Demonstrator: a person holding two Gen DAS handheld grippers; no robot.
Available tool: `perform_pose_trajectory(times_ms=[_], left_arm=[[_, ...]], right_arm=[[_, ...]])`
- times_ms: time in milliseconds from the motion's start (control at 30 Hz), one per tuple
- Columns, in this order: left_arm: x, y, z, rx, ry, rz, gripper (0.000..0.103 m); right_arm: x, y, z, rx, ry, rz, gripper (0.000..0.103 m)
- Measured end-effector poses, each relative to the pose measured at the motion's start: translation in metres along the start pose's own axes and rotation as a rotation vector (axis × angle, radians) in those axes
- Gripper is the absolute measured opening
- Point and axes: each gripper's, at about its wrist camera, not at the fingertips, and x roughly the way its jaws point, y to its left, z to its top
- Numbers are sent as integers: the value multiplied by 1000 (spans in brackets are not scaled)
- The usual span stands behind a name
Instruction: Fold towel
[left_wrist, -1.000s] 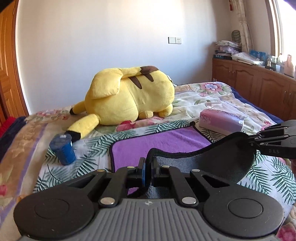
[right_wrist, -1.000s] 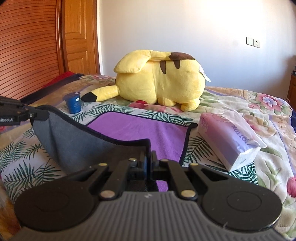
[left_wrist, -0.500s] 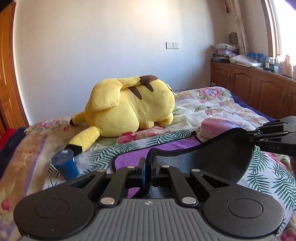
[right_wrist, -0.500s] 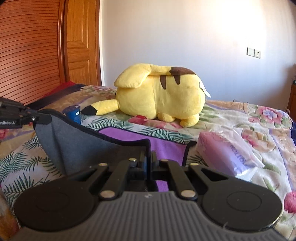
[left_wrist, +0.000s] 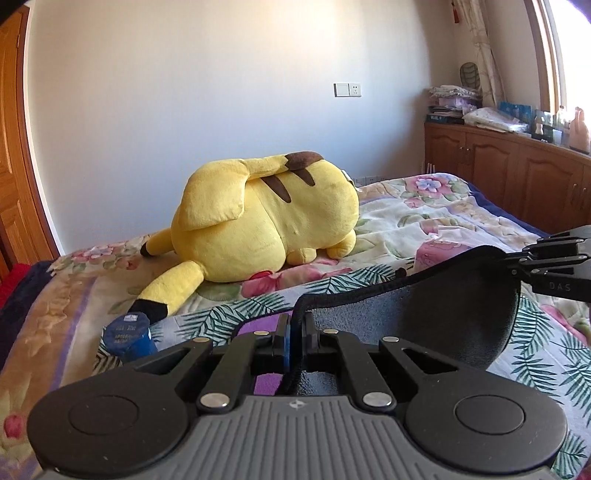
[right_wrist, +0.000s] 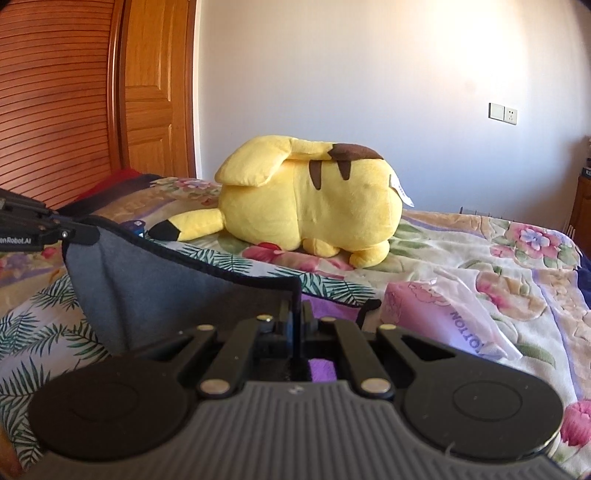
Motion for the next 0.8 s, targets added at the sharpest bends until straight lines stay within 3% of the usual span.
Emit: perform_pose_trajectory(times_ms=[800], left_arm=[[48,18,26,-28,-52,63,0]], right_arm=[[37,-13,17,-57,-26,-44,3]])
